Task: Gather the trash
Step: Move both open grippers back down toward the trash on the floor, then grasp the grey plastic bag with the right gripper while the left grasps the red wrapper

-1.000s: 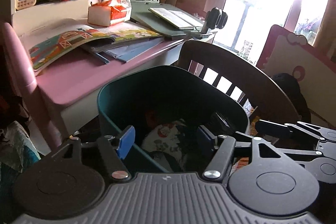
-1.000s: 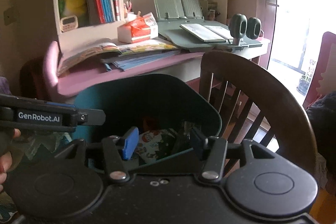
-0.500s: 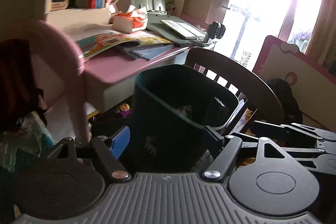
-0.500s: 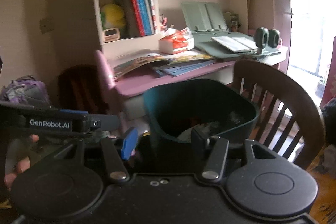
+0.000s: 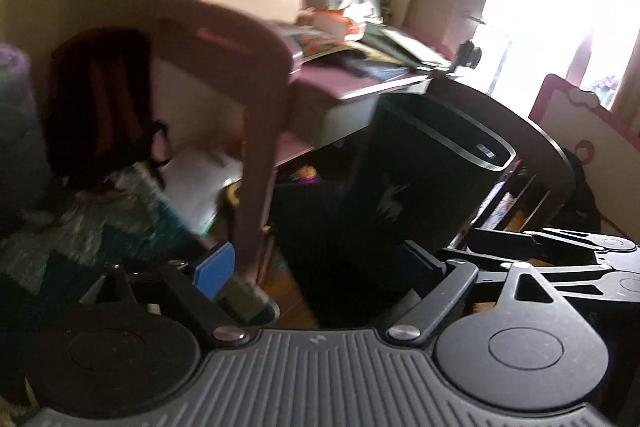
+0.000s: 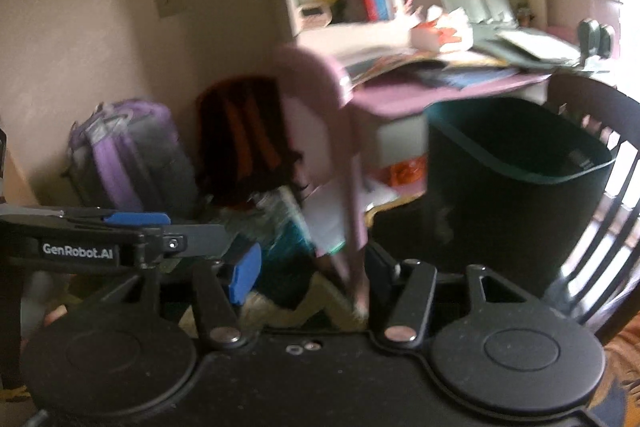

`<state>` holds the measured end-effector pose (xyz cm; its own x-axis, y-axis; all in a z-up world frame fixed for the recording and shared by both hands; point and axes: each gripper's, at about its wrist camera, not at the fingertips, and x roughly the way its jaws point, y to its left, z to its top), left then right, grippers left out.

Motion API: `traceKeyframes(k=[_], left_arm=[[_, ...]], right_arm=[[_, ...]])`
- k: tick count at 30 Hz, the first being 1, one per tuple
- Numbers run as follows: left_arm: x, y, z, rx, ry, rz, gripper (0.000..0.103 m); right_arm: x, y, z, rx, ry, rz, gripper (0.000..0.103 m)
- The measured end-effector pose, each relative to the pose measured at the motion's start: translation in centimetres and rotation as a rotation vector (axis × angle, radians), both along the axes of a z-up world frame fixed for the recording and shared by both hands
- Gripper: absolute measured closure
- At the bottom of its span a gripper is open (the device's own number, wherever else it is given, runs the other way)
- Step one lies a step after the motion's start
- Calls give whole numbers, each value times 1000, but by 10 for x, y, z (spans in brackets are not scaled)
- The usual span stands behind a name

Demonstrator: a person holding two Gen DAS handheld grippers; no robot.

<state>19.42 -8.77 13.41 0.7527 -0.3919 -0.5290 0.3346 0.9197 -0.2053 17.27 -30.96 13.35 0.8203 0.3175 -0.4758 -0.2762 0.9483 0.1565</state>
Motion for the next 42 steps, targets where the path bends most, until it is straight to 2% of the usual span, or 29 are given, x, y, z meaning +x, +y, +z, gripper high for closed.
traceKeyframes(k=[3, 10, 19, 24, 32, 37, 42], left_arm=[[-2, 28, -21, -14, 19, 31, 3], [13, 82, -93, -38, 123, 103, 2], [60, 131, -219, 55, 317, 175, 2], [84, 145, -296, 88, 454, 235, 2], [128, 139, -398, 118, 652, 235, 2], [156, 141, -453, 105, 748, 246, 2], [178, 140, -497, 115, 783, 251, 2]], right_arm=[[8, 25, -22, -10, 58, 31, 46], [40, 83, -97, -25, 244, 71, 46], [94, 143, -226, -148, 484, 91, 46], [120, 147, -297, -170, 647, 69, 46], [155, 157, -410, -226, 893, 44, 46], [178, 170, -467, -374, 993, 139, 46], [195, 171, -519, -561, 1035, 293, 46]])
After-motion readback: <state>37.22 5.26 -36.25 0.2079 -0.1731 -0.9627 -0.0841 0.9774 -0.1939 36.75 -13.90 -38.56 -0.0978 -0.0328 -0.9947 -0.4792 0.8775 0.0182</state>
